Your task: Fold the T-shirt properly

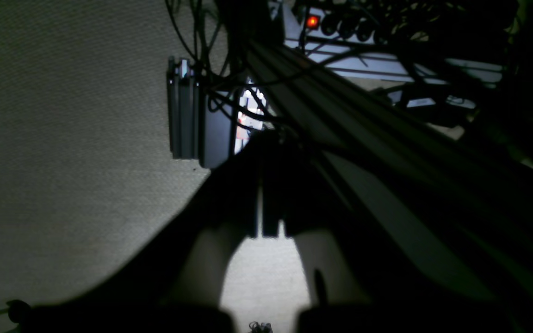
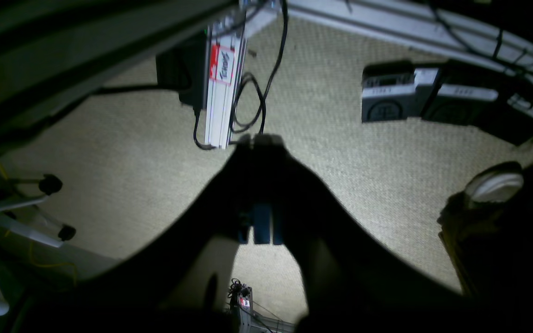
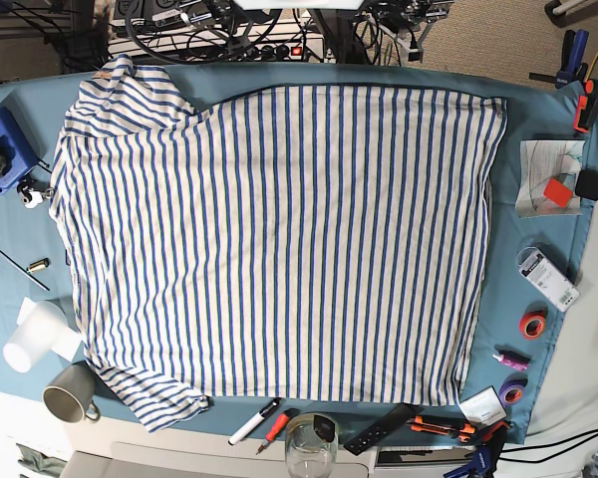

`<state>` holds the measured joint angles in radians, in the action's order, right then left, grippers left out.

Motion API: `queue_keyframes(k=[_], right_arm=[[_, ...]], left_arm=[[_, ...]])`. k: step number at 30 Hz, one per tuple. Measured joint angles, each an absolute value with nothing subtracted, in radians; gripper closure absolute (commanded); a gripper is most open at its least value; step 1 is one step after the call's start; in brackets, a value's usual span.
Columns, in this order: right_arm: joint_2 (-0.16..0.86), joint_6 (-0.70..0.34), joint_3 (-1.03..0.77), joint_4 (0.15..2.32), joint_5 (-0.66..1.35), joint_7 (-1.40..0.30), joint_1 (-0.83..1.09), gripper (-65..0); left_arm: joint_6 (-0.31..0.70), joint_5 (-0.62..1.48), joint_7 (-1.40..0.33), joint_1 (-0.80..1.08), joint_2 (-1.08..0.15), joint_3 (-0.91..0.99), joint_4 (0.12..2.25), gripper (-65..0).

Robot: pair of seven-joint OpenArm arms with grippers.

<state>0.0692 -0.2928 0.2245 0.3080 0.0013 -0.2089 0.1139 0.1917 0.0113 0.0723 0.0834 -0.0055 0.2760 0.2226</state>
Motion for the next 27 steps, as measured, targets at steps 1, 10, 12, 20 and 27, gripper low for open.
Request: queue_keyframes(k=[1,10,12,20,27], right_arm=[[0.069,-0.293,0.224,0.308,0.001,-0.209,0.114,0.0],[0.085,-0.294,0.224,0.309,0.002,-0.209,0.123,0.0],[0.093,-0.294,0.224,0.311,0.002,-0.209,0.133,0.0],[0.149,-0.297,0.224,0.389,0.002,-0.212,0.197,0.0],[0.230,-0.296,0.224,0.648,0.000,-0.268,0.360,0.0]], left_arm=[[0.192,0.011,0.073,0.083,-0.006,0.276,0.223,0.0],[0.234,0.011,0.073,0.094,-0.011,0.276,0.229,0.0],[0.244,0.011,0.073,0.107,-0.017,0.276,0.239,0.0],[0.271,0.011,0.074,0.205,-0.089,0.276,0.352,0.0],[0.312,0.084,0.070,0.384,-0.140,0.276,0.572,0.0]])
